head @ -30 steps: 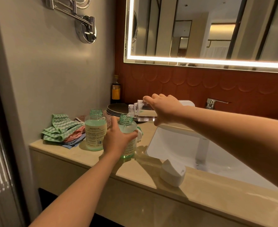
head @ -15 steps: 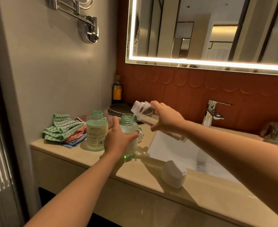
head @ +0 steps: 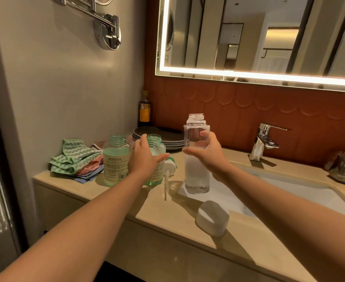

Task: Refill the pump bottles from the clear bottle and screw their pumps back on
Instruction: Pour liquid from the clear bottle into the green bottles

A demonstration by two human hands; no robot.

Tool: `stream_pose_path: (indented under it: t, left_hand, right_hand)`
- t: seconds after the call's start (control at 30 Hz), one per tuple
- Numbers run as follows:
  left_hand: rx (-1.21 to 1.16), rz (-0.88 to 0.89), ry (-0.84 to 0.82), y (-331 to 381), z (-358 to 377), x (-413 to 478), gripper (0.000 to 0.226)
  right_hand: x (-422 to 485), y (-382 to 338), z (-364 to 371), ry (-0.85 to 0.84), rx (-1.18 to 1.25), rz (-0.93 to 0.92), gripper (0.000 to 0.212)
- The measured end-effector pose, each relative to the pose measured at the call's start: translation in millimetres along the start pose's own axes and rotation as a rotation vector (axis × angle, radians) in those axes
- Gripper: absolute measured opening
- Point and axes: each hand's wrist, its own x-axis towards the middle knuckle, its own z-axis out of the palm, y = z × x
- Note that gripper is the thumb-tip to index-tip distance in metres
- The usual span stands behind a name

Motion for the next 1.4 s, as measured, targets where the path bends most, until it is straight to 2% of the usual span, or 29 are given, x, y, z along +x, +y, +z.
stream_pose_path:
  t: [0.1,0.23,0.3,0.33,0.43,0.57,0.73,0.97,1.17,1.4]
  left_hand:
    - [-0.051,0.108,0.091,5.6,-4.8,-9.4,0.099]
    - [-0.069,0.27,0.427,-8.7,-25.6,-30.4,0.076]
    - [-0.009,0.203,0.559,-26.3,-35.0,-35.0,0.077]
    - [-0.029,0.128,0.568,-34.0,-38.5,-35.3,0.082]
    - [-0.145,-0.088,0.451,-49.2,-42.3,-29.9,0.101]
    - [-0.326,-0.158,0.241,-62.8,-41.0,-22.0,0.11]
    - [-0.279,-0.143,0.276,-69.3,-42.0,-27.8,0.094]
    - [-0.308,-0.033,0.225,-80.2,-58.7,-56.7,0.079]
    - [-0.353,0.066,0.072,-55.3,-48.4,-85.2,0.077]
    - [-0.32,0.069,0.044,-24.5,-16.4,-85.8,0.081]
  right_hand:
    - [-2.1,2.0,1.2,-0.001,-0.012,0.002,0.081]
    - [-6.8,0.2,2.7,-0.022,-0.031,0.005,0.082]
    - [-9.4,-1.9,4.4,-0.039,-0.05,0.009,0.081]
    - [-10.4,-2.8,5.7,-0.045,-0.061,0.011,0.081]
    - [-13.4,-7.5,11.5,-0.065,-0.071,0.008,0.081]
    - [-15.3,-15.2,22.2,-0.11,-0.057,-0.003,0.076]
    - [-16.1,-18.9,30.8,-0.15,-0.065,0.002,0.075]
    - [-21.3,-18.1,28.0,-0.157,-0.074,0.009,0.083]
    - [-25.1,-23.0,21.0,-0.156,-0.111,0.0,0.085]
    - [-24.6,-29.8,2.2,-0.168,-0.273,-0.047,0.065]
